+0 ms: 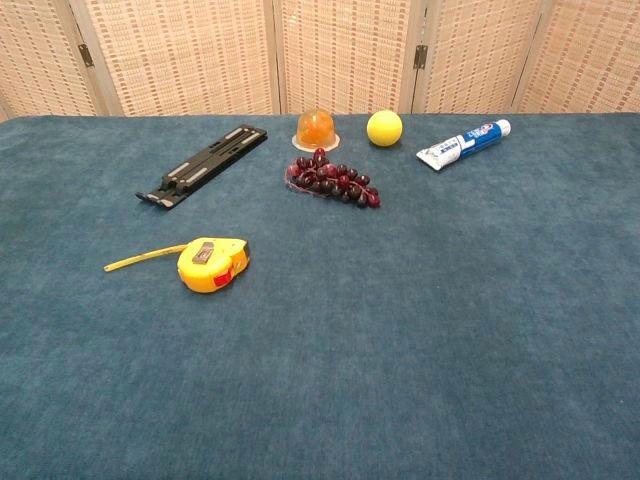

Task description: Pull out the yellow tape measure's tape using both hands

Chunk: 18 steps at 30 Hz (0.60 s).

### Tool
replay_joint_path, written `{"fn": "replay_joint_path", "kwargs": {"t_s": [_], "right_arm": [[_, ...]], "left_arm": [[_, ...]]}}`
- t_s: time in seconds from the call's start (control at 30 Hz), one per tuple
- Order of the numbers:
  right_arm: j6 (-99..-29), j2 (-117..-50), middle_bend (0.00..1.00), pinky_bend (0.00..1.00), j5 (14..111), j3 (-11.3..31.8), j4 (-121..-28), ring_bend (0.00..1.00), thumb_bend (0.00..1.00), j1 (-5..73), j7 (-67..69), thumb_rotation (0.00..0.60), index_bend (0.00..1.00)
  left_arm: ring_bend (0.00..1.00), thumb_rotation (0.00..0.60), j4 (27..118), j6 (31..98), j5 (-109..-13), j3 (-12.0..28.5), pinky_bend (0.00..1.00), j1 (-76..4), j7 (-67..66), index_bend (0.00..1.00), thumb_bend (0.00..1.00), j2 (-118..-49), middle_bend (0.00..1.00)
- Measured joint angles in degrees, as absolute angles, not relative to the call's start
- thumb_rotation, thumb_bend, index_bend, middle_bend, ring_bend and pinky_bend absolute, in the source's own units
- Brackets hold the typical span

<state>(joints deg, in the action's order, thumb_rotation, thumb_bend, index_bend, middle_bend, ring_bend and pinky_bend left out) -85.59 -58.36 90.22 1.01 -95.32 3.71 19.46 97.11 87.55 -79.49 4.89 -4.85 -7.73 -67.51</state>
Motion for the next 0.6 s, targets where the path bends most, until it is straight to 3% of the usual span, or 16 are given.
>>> {"fn": "replay_joint_path", "kwargs": {"t_s": [0.6], "right_arm": [[-87.96, -57.14, 0.11, 0.13, 91.19, 1.55, -95.98, 0.12, 0.32, 3.04, 19.22, 0.6, 0.23]], "left_arm": [[0.13, 0.6, 99.14, 83.3, -85.03, 6.09, 0.06, -10.3, -9.48, 0.15, 0.34, -67.58, 0.15]]}}
